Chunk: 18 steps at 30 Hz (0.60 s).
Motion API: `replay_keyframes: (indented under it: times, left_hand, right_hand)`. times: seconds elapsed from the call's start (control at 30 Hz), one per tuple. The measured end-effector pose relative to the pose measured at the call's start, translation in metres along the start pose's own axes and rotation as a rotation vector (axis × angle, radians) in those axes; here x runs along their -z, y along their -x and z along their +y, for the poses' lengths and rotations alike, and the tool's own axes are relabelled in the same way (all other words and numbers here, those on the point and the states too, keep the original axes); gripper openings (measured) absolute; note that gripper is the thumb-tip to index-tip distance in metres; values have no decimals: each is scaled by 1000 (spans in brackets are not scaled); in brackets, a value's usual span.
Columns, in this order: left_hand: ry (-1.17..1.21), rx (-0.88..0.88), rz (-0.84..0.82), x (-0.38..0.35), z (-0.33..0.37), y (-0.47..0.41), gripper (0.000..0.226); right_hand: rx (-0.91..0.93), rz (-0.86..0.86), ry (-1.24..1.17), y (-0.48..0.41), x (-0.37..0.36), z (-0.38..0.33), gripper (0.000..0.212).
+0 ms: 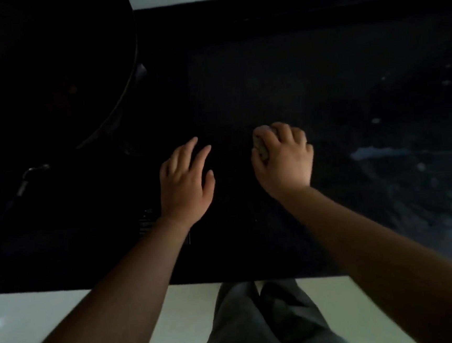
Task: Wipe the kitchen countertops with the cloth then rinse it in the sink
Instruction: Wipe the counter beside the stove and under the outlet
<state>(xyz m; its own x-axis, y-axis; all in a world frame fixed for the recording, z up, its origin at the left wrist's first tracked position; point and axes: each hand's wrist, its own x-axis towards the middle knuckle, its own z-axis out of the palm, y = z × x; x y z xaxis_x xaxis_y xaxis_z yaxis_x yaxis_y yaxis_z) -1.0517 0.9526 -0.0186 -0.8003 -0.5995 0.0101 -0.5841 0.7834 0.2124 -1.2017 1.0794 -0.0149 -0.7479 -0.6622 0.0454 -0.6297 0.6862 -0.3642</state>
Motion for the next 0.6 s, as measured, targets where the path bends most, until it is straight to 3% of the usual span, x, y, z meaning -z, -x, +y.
replay_keyframes:
  times: [0.1, 0.2, 0.3, 0.43, 0.6]
  left_hand:
    - [71, 103, 55, -2, -3, 0, 50]
    - [59, 83, 28, -1, -4, -1, 49]
    - [60, 88, 24, 0, -3, -1, 47]
    - [44, 99, 28, -1, -3, -1, 48]
    - [47, 83, 24, 0, -4, -3, 49]
  right_hand:
    - [202, -63, 23, 33, -8, -9, 43]
    - [292, -60, 25, 58, -3, 13, 45]
    - [132, -5, 38, 29, 2, 28, 41]
    - [-139, 44, 18, -55, -11, -1, 37]
    - [239, -63, 23, -23, -18, -21, 42]
